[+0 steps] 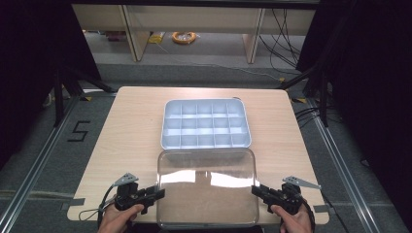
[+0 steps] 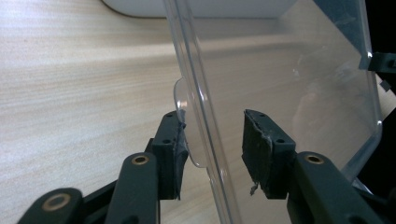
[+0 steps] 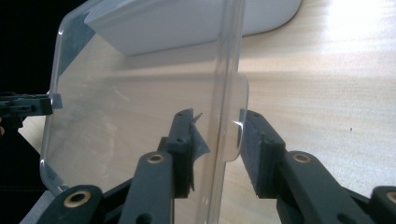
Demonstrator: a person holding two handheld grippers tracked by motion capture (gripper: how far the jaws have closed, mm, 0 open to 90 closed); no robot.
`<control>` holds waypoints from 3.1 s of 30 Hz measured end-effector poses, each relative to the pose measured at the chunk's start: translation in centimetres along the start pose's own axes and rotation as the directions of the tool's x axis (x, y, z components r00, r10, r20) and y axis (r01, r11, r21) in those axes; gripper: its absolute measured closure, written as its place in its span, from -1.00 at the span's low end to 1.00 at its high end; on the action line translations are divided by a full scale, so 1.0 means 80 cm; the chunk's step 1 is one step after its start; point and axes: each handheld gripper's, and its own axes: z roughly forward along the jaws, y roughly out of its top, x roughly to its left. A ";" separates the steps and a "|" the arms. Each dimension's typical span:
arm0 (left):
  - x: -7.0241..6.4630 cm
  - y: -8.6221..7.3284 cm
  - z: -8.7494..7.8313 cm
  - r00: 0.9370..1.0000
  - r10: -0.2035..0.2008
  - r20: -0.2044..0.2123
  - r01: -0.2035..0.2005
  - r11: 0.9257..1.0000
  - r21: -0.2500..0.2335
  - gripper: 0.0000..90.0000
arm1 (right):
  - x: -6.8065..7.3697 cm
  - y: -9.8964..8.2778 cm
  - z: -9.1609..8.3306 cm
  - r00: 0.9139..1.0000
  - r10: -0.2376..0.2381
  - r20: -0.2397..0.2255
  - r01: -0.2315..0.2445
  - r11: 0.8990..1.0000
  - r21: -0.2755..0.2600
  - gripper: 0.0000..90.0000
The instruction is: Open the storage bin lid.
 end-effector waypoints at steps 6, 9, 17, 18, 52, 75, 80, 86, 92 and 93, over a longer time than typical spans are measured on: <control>0.000 -0.003 0.001 1.000 0.008 0.005 -0.008 1.000 0.018 0.30 | -0.003 -0.002 0.000 1.000 -0.001 0.000 0.001 1.000 0.014 0.47; 0.000 -0.004 0.002 1.000 0.009 0.004 -0.009 1.000 0.022 0.30 | 0.000 -0.003 -0.001 1.000 0.013 0.025 -0.014 0.999 0.036 0.45; -0.001 -0.006 0.003 1.000 0.016 -0.004 -0.016 0.999 0.034 0.27 | 0.001 -0.004 0.002 0.999 -0.025 0.027 0.024 0.999 0.049 0.41; -0.001 -0.007 0.003 1.000 0.021 -0.004 -0.020 0.999 0.039 0.26 | 0.001 -0.004 0.002 0.999 -0.027 0.030 0.025 0.998 0.053 0.41; 0.001 -0.008 0.014 0.998 0.004 -0.056 0.000 0.997 0.076 -0.09 | -0.004 -0.007 0.018 0.998 -0.020 0.061 0.012 0.991 0.135 0.07; 0.000 0.002 0.005 0.999 0.044 -0.028 -0.044 0.999 0.006 -0.19 | 0.005 0.010 0.011 0.992 -0.120 0.033 0.119 0.992 0.042 -0.29; -0.002 0.003 0.007 0.998 0.057 -0.010 -0.057 0.998 0.001 -0.25 | 0.009 0.012 0.010 0.989 -0.147 0.030 0.146 0.989 0.024 -0.32; -0.004 0.007 0.001 0.995 0.095 -0.001 -0.095 0.995 -0.022 -0.33 | 0.013 0.011 0.005 0.987 -0.158 0.019 0.158 0.987 0.005 -0.38; -0.006 0.008 -0.002 0.995 0.102 0.018 -0.102 0.994 -0.030 -0.41 | 0.017 0.013 -0.001 0.980 -0.200 0.007 0.200 0.980 0.007 -0.49; -0.006 0.008 -0.002 0.994 0.108 0.020 -0.108 0.994 -0.027 -0.41 | 0.021 0.011 -0.001 0.986 -0.168 -0.001 0.168 0.986 -0.014 -0.52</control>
